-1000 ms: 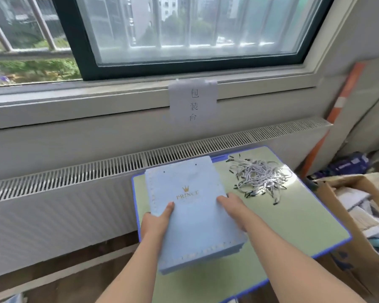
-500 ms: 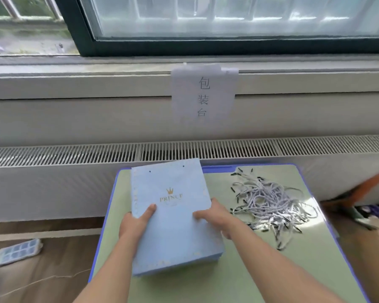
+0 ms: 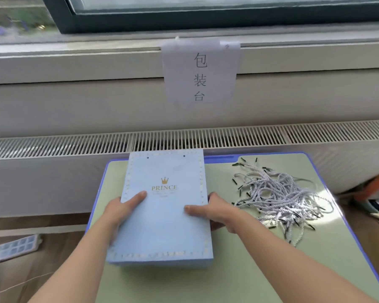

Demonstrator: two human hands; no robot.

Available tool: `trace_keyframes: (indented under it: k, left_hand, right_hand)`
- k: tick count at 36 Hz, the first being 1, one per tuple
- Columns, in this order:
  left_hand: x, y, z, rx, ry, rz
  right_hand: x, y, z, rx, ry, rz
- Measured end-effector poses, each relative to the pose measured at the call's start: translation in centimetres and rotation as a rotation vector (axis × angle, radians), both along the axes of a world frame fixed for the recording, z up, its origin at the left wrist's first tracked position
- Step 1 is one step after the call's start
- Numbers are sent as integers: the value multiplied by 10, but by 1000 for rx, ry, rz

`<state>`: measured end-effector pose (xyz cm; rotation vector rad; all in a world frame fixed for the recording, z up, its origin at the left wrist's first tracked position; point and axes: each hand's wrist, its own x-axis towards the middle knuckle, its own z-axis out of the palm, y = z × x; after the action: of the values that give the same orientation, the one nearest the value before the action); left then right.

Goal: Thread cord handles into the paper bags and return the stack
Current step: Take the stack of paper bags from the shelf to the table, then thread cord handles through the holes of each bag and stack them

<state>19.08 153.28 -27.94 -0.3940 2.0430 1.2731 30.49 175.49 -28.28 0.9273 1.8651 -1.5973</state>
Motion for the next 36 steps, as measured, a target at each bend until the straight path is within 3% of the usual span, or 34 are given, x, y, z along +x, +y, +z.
trace_keyframes:
  k: [7,19,28,36]
  left_hand:
    - [0,-10,-10,13,86,-197]
    - [10,-40,-14,-24,304,-570]
    - [36,-98,-6,-188,249,-608]
    - [79,-115,3,-214,235,-624]
  right_hand:
    - [-1,11,0,75,49,70]
    - [24,2,-26,14,156,269]
    - [82,-66,-36,-70,214,196]
    - [103,-87,-28,38,234,253]
